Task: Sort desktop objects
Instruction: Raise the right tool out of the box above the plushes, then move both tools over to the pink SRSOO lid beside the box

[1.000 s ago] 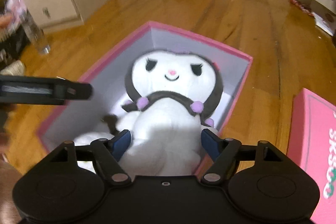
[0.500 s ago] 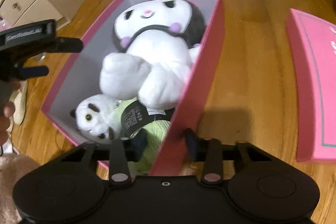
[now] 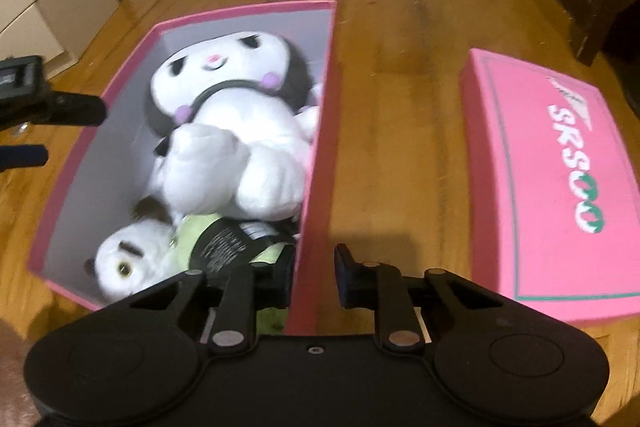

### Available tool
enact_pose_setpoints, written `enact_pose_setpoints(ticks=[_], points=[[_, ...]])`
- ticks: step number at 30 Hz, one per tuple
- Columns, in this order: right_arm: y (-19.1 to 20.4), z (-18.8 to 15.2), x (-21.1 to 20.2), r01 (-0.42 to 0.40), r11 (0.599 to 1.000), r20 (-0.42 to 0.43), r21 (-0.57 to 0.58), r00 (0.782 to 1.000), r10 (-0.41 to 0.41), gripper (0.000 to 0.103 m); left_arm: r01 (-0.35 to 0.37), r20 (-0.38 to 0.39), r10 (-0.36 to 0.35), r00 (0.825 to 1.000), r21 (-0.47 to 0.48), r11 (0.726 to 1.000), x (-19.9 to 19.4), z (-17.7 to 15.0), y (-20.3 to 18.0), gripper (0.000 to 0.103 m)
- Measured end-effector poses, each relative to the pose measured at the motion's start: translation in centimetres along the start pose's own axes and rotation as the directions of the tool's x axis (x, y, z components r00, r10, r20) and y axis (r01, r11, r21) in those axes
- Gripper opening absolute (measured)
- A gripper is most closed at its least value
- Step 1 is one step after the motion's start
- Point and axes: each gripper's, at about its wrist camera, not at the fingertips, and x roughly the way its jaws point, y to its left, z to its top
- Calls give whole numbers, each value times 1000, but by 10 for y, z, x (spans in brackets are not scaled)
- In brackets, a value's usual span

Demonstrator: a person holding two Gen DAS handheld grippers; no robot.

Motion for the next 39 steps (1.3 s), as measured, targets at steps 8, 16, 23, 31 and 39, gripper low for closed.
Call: enact_pose_setpoints(ticks=[8, 16, 23, 31, 39], points=[[30, 4, -44, -184, 982, 110, -39, 976, 188, 70, 8, -5, -7, 1000, 37, 999, -7, -8, -15, 103], [54, 3, -41, -149, 982, 66, -115, 985, 157, 72, -35, -42, 37, 998, 57, 998, 0, -14, -15, 103], [46, -3, -36, -106, 987, 46, -124, 993, 113, 74, -42, -56, 45, 997, 62, 997, 3, -17, -16, 103], [42, -8, -22, -90, 988, 17, -126, 996, 93, 74, -65, -67, 72, 995, 91, 994, 6, -21, -25, 103], [24, -16, -19, -109, 991, 4, -73, 994, 109, 74, -88, -65, 95, 993, 104, 991, 3, -23, -36, 103]])
